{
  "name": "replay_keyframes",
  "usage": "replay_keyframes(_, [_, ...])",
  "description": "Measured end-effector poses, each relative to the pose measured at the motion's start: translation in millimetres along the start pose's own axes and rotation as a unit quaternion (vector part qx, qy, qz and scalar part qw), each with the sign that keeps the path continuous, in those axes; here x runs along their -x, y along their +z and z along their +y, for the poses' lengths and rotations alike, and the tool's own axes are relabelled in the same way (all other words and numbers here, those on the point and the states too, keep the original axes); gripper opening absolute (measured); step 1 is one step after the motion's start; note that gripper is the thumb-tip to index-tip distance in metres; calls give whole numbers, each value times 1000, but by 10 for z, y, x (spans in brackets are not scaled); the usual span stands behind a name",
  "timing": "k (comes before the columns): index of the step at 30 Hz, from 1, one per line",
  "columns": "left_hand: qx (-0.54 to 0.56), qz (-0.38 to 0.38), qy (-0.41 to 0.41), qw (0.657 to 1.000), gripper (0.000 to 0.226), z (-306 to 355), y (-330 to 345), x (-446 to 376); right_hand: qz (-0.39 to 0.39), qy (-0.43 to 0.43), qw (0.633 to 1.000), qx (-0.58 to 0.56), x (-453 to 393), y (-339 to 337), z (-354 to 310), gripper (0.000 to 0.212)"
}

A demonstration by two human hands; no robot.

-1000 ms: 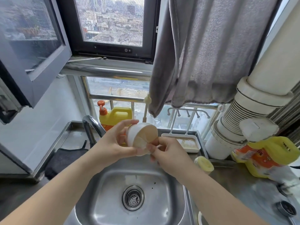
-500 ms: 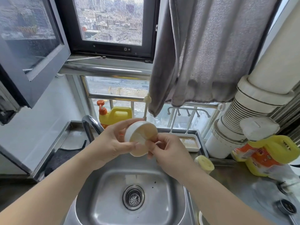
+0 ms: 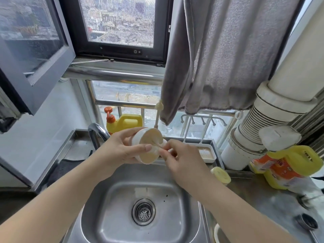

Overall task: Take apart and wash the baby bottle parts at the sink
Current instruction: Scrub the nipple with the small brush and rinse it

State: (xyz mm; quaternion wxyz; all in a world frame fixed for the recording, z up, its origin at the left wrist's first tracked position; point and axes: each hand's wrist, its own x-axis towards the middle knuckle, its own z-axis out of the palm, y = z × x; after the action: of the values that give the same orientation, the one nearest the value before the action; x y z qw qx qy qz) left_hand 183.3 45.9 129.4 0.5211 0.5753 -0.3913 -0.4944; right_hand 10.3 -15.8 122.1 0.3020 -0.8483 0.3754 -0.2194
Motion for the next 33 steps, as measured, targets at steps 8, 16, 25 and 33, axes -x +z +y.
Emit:
replay_keyframes(8, [-158, -55, 50, 985, 54, 105, 50, 75, -23, -10, 1000, -3, -27, 55, -56, 18])
replay_keyframes(16, [-52, -22, -55, 997, 43, -21, 1, 1, -30, -63, 984, 166, 3, 45, 50, 8])
replay_keyframes(25, [-61, -22, -13, 998, 56, -18, 101, 24, -30, 23, 999, -5, 12, 101, -4, 16])
replay_keyframes(33, [20, 34, -112, 993, 54, -157, 62, -33, -22, -48, 974, 219, 44, -81, 9, 8])
